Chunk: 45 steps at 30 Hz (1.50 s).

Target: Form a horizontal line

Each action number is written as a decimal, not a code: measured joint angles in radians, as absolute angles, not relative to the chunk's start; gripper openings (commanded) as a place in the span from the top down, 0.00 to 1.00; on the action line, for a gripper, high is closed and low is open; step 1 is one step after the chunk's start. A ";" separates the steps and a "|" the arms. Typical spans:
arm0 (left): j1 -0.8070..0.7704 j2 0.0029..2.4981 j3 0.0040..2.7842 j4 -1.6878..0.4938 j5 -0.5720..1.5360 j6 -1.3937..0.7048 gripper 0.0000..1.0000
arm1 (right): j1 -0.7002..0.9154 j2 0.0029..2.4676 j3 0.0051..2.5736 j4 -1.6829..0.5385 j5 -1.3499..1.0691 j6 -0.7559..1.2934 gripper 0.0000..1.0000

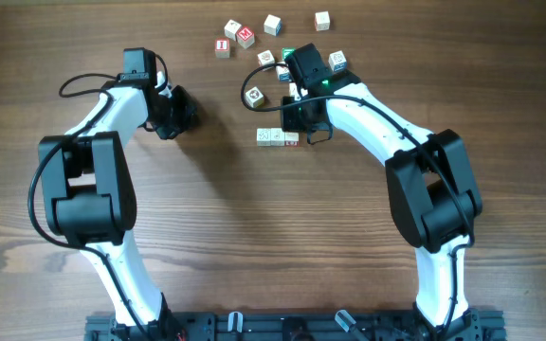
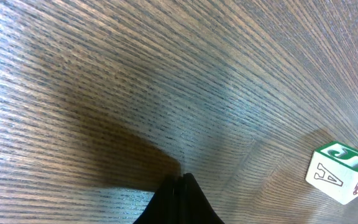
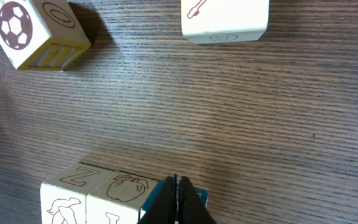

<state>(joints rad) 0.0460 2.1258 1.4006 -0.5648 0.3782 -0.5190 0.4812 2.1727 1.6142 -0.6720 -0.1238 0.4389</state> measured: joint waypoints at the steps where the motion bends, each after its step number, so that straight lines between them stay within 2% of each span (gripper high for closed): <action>1: 0.046 2.126 1.401 -0.565 0.378 -0.519 0.96 | 0.481 2.173 1.614 -0.672 -0.124 0.439 0.95; 32: 0.046 2.126 1.401 -0.565 0.378 -0.519 0.96 | 0.481 2.173 1.614 -0.671 -0.124 0.439 0.95; 45: 0.046 2.126 1.401 -0.565 0.378 -0.519 0.96 | 0.481 2.173 1.614 -0.568 -0.124 0.439 0.95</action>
